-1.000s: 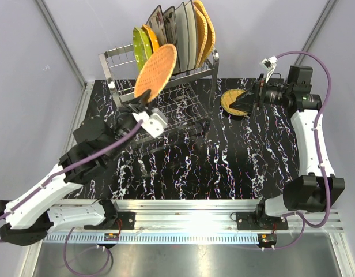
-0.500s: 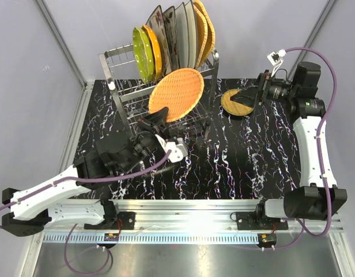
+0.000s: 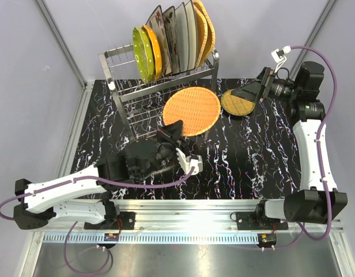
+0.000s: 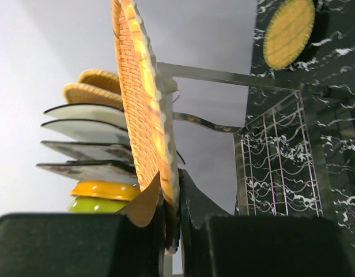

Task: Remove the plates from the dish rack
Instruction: Pass the plate from the left arm to the right

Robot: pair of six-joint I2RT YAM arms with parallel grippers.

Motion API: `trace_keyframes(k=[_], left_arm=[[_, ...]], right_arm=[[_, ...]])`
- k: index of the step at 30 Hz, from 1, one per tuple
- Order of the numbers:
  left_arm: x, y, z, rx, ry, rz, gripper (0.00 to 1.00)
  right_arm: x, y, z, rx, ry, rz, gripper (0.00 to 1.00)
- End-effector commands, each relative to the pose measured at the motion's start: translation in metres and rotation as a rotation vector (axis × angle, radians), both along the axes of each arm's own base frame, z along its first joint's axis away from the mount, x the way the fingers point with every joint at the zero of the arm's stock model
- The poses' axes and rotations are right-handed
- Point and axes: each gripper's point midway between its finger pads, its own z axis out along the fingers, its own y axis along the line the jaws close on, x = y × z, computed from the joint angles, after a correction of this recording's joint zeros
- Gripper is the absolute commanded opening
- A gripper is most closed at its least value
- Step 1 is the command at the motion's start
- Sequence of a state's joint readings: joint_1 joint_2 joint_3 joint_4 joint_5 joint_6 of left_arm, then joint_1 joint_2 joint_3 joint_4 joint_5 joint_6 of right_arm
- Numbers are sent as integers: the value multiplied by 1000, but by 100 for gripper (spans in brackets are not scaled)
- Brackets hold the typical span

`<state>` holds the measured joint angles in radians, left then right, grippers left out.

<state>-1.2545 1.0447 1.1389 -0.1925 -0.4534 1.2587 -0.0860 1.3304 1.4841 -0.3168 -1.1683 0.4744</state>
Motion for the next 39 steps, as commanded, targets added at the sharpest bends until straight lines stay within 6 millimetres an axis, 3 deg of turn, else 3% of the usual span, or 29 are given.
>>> trace_keyframes(k=[1,8,14,21,26,30,33,34,39], left_arm=[[3,-5,5,10,-60,17,0],[7,-21,-16,75,-86,9,0],[12,-31,-33,134,-118,12,0],[15,-37,-34,114,-141,24,0],[16,-42,-39,126,-140,17,0],[17,-45,-42,124,-138,17,0],[17,-47,-44,126,-135,15,0],[18,-48,-45,126,-132,15,0],[19,-51,-44,95,-120,21,0]], right_arm=[[-9,5,12,23,-21,12,100],[-10,11,-10,-1,42,26,100],[-24,35,-33,-17,111,87,98],[-28,43,-56,-25,192,99,96],[-35,50,-59,-2,230,128,89],[-39,54,-59,30,267,151,74],[-41,55,-61,48,294,165,52],[-41,56,-61,55,300,170,36],[-41,57,-59,81,326,177,3]])
